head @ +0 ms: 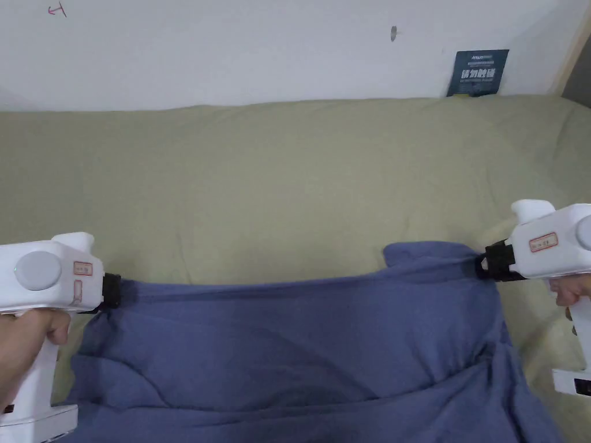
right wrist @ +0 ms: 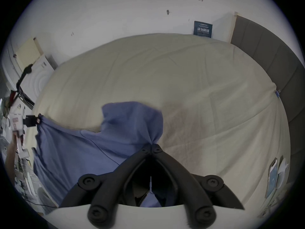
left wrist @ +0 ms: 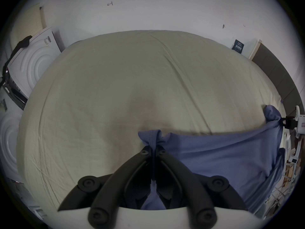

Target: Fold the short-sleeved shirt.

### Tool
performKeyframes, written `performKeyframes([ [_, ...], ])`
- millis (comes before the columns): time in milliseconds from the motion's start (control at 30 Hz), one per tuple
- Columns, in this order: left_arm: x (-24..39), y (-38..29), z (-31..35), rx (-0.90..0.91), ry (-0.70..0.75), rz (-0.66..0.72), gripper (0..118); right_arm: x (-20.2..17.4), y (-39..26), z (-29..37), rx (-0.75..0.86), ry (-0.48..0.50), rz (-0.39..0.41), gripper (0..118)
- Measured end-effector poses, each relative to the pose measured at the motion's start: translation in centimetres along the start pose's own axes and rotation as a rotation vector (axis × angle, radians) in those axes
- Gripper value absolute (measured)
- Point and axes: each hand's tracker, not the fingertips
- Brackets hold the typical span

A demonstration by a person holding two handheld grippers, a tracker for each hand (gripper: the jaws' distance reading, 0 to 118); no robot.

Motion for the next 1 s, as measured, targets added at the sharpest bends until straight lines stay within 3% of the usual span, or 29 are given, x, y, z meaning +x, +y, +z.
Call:
performKeyframes([
  [533, -2.7, -9.1, 13.5, 0.131, -0.079, -0.009, 0, -1.6, -8.7, 13.4, 0.111, 0.05, 0.029, 1],
  [1000, -4.0, -21.7, 13.2, 0.087, -0.083, -0.051, 0, -0.7, -21.6, 11.8, -0.029, 0.033, 0.022, 1],
])
